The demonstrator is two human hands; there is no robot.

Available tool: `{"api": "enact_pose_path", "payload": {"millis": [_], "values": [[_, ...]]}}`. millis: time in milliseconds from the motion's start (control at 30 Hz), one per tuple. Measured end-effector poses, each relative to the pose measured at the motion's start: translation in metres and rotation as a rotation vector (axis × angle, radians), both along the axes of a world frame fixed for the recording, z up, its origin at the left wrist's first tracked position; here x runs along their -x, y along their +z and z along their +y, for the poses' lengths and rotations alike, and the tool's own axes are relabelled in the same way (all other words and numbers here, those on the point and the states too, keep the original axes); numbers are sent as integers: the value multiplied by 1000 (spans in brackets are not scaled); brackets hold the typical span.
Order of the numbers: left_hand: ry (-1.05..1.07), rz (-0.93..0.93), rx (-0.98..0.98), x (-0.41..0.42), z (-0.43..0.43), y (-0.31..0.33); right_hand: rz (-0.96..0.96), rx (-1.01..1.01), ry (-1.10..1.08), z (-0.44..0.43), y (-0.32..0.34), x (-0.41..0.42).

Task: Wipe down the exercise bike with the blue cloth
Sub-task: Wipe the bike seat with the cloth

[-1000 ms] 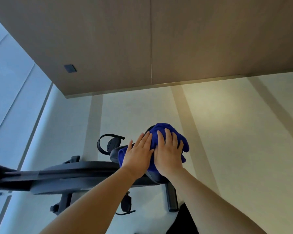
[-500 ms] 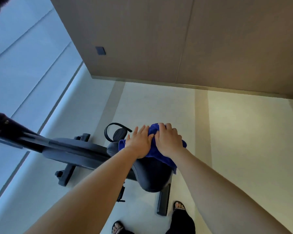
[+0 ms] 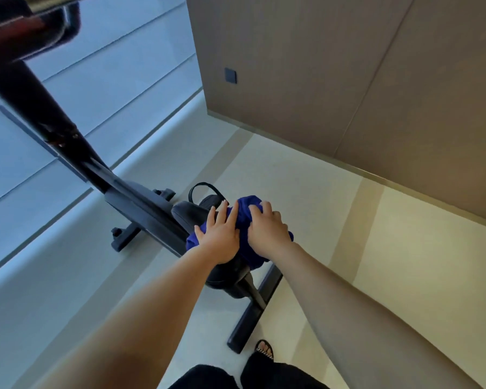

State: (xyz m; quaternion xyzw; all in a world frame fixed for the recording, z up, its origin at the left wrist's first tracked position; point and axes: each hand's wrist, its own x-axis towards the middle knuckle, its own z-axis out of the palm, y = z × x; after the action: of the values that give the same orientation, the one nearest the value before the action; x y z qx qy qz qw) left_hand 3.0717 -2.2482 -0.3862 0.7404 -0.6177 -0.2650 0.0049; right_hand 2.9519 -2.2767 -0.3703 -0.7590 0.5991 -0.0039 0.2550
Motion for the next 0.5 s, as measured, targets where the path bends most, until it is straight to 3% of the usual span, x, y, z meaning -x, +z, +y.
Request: {"api": "enact_pose_path", "payload": {"millis": [100,233,300,400,500], "values": [[-1,-71,60,5,10,1,-30,3,23,9,6,4],[-66,-359,242,8,32,2,-144,-21,44,17,14,13],[-81,-406,278,10,40,6,-165,-26,71,20,17,17],[-89,-354,289,12,53,8,-160,0,131,29,17,15],[-118,-169,276,17,66,6,-200,55,151,43,4,9]]}}
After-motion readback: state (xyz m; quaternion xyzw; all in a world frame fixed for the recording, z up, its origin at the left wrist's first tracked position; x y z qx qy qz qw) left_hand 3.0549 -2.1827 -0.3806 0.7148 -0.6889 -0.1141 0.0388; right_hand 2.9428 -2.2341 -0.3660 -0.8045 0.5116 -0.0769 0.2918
